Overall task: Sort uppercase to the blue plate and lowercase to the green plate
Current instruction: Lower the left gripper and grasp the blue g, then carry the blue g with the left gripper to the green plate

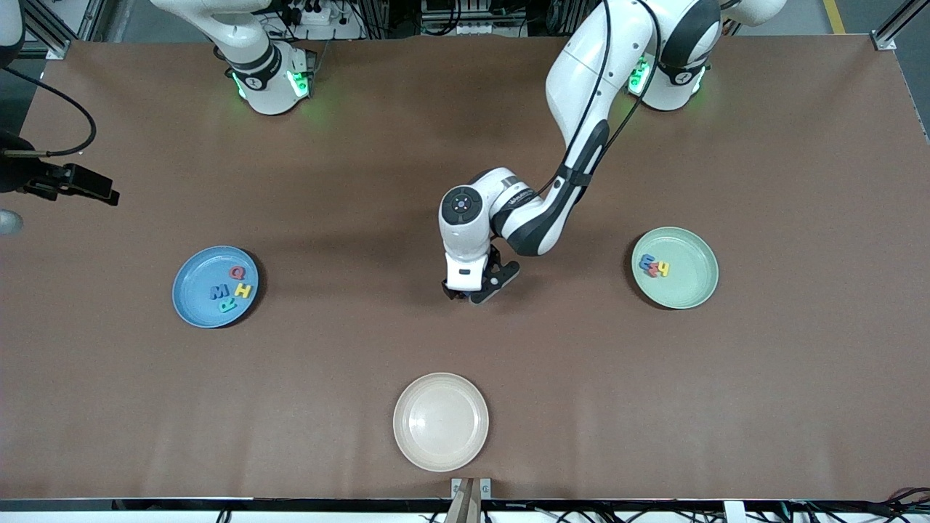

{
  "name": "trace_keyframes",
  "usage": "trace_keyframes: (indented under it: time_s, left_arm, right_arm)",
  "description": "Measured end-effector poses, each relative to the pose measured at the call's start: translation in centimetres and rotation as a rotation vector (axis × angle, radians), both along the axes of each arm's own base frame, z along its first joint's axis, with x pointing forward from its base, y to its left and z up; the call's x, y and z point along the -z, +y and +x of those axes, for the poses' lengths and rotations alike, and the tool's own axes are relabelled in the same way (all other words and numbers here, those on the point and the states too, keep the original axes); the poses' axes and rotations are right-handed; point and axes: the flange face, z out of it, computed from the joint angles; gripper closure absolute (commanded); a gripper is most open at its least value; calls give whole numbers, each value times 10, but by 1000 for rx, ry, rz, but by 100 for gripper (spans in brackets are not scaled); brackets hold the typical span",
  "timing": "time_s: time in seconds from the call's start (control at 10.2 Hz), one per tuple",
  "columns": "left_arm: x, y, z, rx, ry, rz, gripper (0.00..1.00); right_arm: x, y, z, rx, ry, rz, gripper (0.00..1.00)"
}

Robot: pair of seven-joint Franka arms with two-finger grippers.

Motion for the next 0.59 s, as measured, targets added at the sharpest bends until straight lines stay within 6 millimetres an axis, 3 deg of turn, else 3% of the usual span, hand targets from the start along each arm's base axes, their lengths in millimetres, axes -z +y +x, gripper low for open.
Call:
trace_keyframes:
  time_s: [0.29,0.39,0.59]
  left_arm:
    - [-8,-3,2,4,-11,-6,89]
    - [-7,-3,2,4,-10,-4,99]
    - [-8,-3,2,4,-11,-4,100]
  right_arm:
    - [0,0,0,0,1,2,0]
    - [0,0,0,0,1,2,0]
    - [0,0,0,0,2,2,0]
